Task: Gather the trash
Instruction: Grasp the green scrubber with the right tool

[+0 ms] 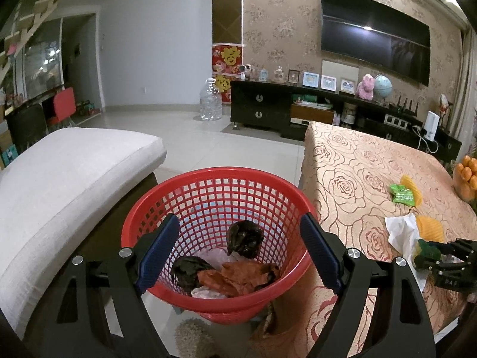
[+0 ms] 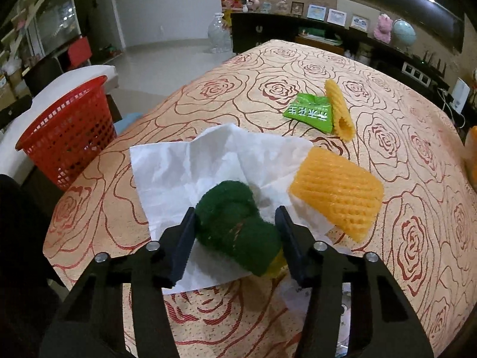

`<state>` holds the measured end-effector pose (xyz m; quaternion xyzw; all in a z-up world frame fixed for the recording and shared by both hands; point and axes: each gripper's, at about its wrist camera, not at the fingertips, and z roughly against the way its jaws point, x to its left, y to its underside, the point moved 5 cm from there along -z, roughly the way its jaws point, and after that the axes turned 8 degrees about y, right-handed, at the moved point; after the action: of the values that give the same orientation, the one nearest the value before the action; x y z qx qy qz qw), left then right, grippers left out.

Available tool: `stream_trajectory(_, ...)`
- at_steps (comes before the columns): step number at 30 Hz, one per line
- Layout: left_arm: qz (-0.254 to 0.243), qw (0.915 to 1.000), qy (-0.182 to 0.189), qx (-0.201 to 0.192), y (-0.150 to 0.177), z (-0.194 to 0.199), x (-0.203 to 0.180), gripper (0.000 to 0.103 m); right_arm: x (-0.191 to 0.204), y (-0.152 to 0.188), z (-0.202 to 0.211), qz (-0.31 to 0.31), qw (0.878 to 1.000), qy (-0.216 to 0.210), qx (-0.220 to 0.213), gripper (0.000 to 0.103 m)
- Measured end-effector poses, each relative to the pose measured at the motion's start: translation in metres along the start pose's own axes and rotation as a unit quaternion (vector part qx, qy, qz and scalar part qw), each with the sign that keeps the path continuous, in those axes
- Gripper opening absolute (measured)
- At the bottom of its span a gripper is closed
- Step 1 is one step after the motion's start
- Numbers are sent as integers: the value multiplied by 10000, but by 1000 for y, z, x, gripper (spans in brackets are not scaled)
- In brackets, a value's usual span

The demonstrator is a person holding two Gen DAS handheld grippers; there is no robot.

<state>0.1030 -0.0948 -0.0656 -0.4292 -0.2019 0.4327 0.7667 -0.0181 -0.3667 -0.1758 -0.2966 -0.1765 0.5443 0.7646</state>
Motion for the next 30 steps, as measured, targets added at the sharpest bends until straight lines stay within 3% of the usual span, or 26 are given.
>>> stream_trajectory(12,-212,9997,124,68,5,-5,-16,80,-29,-21,41,-650,9956,-114,-664,48)
stream_trajectory(19,-533,9962,624,290,17,-13,-63,80,-63,-25,62,-1175,9890,82,-891,48)
stream_trajectory(24,-1031,9879,1049,489,28,-22,-113,85,-79,-21,70,-1417,9855,94,-934,48)
stream_trajectory(30,-1837,9683,1504,778,54,-35,-179,87,-88,-16,73,-1582,9827,65,-963,48)
